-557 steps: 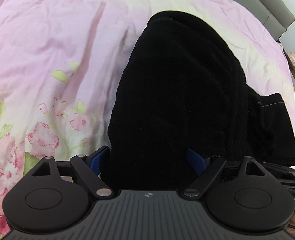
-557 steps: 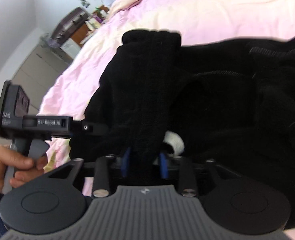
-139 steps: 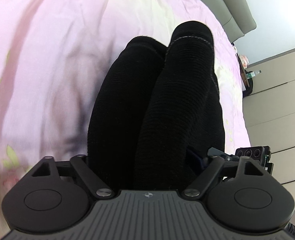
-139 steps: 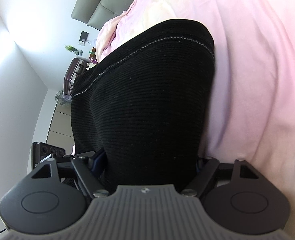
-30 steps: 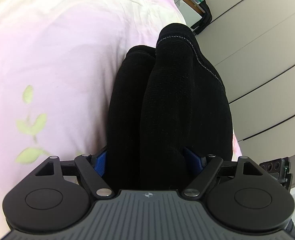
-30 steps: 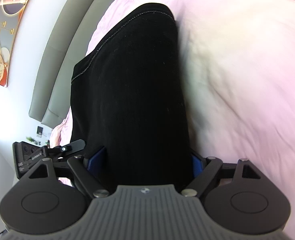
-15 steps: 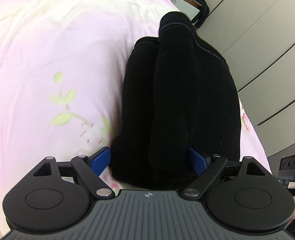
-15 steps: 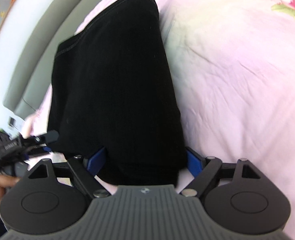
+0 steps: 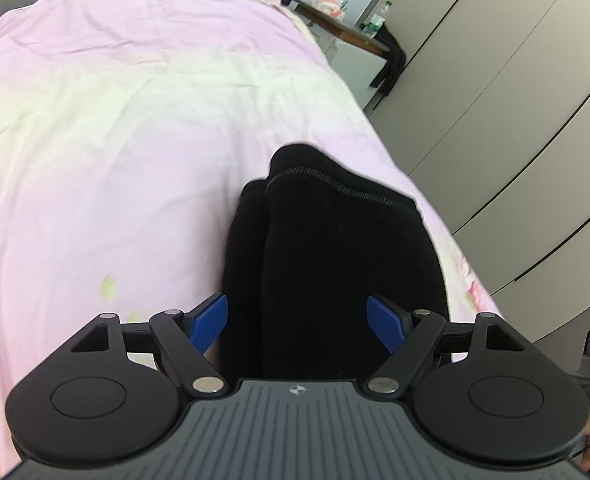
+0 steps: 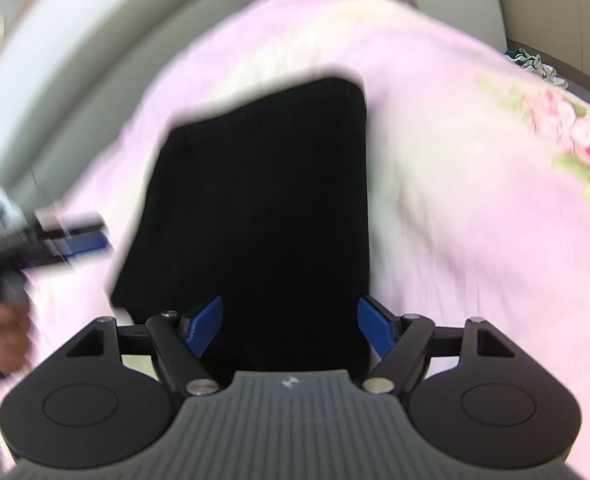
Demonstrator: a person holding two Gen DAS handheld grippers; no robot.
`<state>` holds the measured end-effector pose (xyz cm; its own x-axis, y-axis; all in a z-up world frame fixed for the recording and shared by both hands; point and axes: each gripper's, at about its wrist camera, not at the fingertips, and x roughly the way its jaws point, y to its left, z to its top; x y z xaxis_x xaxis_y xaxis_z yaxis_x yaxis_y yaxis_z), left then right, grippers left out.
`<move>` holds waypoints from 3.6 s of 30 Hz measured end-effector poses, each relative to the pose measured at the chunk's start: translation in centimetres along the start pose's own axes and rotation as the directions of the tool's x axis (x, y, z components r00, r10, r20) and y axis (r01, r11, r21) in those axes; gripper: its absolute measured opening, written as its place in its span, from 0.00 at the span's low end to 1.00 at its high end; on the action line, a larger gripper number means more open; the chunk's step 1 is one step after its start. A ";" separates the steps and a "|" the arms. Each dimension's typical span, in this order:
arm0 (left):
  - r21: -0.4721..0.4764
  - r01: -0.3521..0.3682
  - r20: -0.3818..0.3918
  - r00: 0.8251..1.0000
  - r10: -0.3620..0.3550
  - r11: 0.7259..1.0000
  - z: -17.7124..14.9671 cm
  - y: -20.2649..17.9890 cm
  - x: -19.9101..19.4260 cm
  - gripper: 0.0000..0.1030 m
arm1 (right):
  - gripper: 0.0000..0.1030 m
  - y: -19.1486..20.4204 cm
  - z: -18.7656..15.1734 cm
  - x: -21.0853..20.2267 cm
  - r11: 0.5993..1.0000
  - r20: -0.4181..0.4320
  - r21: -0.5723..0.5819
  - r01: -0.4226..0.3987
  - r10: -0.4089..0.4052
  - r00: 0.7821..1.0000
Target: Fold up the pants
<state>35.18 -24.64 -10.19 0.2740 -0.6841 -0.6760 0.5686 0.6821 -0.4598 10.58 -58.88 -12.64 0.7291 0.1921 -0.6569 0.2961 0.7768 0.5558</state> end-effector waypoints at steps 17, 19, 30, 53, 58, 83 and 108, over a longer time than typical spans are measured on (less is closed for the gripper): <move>-0.268 0.275 -0.041 0.954 -0.296 0.923 5.2 5.9 9.1 0.34 | 0.42 -4.2 9.6 12.7 0.923 0.131 0.337 -0.187 0.150 0.980; -0.325 0.233 -0.060 0.962 -0.266 0.916 4.6 7.6 9.6 0.35 | 0.40 -4.3 9.2 12.6 0.915 0.156 0.330 -0.233 0.191 0.969; 0.070 -0.246 0.077 0.967 0.241 0.967 2.4 -0.8 5.1 0.72 | 0.55 1.0 5.0 9.9 0.968 0.240 0.251 0.012 -0.075 0.968; 0.169 -0.300 0.063 0.954 0.294 0.939 -5.7 -7.7 -7.3 1.00 | 0.81 11.4 -5.2 -1.5 0.920 0.102 -0.192 0.342 -0.327 0.939; 0.185 -0.322 0.272 0.925 0.267 0.928 -6.1 -11.5 -14.4 1.00 | 0.81 16.5 -6.3 -6.9 0.968 0.228 -0.179 0.176 -0.133 0.964; 0.262 -0.469 0.175 0.882 0.437 0.843 -13.0 -16.3 -17.1 1.00 | 0.95 22.3 -14.1 -12.7 0.859 0.384 -0.038 0.511 -0.460 0.801; 0.261 -0.490 0.169 0.871 0.461 0.832 -13.3 -16.6 -17.1 1.00 | 0.95 23.3 -13.9 -12.1 0.831 0.327 -0.021 0.555 -0.519 0.790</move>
<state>10.73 -20.86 1.38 0.6316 -0.3253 -0.7038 0.5407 0.8353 0.0992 0.11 -34.78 1.20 0.6236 -0.4475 -0.6409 0.6382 0.7650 0.0868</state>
